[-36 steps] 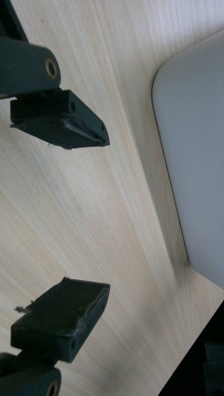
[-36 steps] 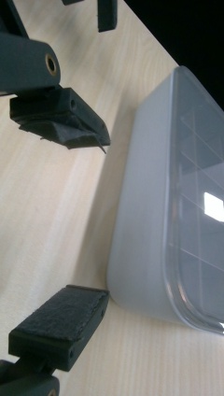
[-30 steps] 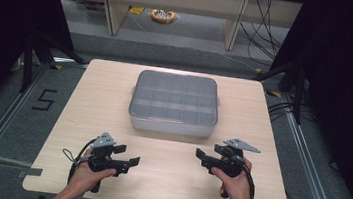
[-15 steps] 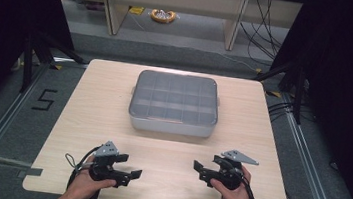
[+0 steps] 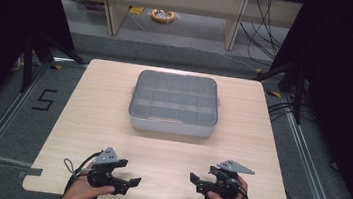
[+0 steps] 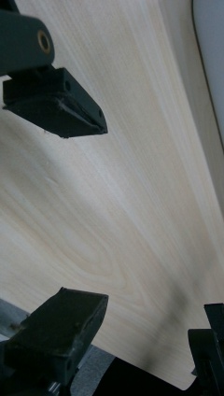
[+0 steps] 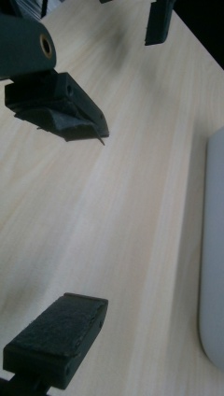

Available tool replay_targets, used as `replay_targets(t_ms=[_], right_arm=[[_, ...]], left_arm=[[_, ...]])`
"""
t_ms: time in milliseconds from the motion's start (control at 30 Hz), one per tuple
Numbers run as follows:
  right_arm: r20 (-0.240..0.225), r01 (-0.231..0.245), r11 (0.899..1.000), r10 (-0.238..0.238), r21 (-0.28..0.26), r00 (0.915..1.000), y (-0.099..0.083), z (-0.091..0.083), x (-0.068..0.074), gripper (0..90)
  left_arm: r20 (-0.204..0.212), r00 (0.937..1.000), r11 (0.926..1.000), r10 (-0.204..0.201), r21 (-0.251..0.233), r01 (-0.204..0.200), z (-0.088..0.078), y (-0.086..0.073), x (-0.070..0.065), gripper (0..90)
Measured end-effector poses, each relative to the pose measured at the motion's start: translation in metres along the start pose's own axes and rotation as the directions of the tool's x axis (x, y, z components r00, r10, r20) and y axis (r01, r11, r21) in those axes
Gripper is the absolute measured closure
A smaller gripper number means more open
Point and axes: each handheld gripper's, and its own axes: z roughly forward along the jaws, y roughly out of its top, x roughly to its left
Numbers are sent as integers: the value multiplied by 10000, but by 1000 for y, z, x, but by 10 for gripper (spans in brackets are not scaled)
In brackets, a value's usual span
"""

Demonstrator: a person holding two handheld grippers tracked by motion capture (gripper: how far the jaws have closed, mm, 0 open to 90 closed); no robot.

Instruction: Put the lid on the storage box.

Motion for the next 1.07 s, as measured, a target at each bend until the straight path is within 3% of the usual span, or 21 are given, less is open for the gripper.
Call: replay_targets(t_ms=[133, 233, 300, 400, 467, 600, 733, 767, 800, 867, 900, 933, 1000, 1033, 1067], right_arm=[[125, 370, 9991, -373, 218, 9992, -7, -1, 4, 164], [-62, 378, 9985, -376, 385, 9993, -11, -3, 7, 164], [69, 440, 9980, -443, 447, 9990, -13, -6, 9, 164], [-115, 465, 9979, -460, 446, 9989, -17, -7, 10, 164], [25, 537, 9967, -540, 614, 9985, -20, -9, 11, 164], [-366, 314, 9973, -290, 658, 9989, -24, -11, 12, 164], [-133, 483, 9974, -477, 532, 9988, -26, -10, 10, 165], [-3, 147, 9979, -148, 623, 9999, -26, -10, 12, 165], [60, 308, 9972, -313, 682, 9995, -26, -9, 11, 165], [-11, 344, 9968, -344, 728, 9994, -26, -10, 11, 165], [-45, 58, 9971, -55, 760, 10000, -27, -10, 12, 166], [-208, 336, 9971, -323, 677, 9993, -27, -11, 9, 165], [-65, 282, 9970, -278, 714, 9996, -27, -10, 8, 166], [-78, -149, 9969, 155, 773, 9998, -27, -10, 11, 166], [-17, 214, 9974, -213, 695, 9998, -27, -10, 7, 166]], left_arm=[[25, 10000, 10000, -52, 73, 52, 0, -3, -4, 149], [9, 10000, 10000, -8, 71, 8, -1, -5, -7, 151], [-45, 9999, 9997, 111, 202, -110, -3, -5, -8, 151], [-31, 10000, 9997, -3, 238, 4, -3, -7, -10, 150], [-72, 9999, 9995, 76, 307, -73, -4, -8, -11, 150], [-68, 9999, 9992, 136, 383, -133, -4, -8, -11, 150], [-121, 9999, 9994, 0, 332, 4, -3, -9, -9, 150], [-129, 9999, 9995, 22, 327, -18, -3, -9, -9, 150], [-161, 9999, 9995, 27, 326, -22, -3, -9, -9, 151], [-166, 9999, 9995, 29, 308, -24, -3, -9, -9, 150], [-112, 9999, 9994, 38, 354, -34, -4, -9, -8, 150], [-41, 10000, 9996, -37, 269, 38, -3, -9, -8, 150], [25, 10000, 9993, -46, 371, 45, -3, -9, -6, 150], [19, 9999, 9994, -159, 304, 158, -3, -9, -6, 150], [-15, 9999, 9994, -140, 308, 141, -3, -9, -6, 150]])
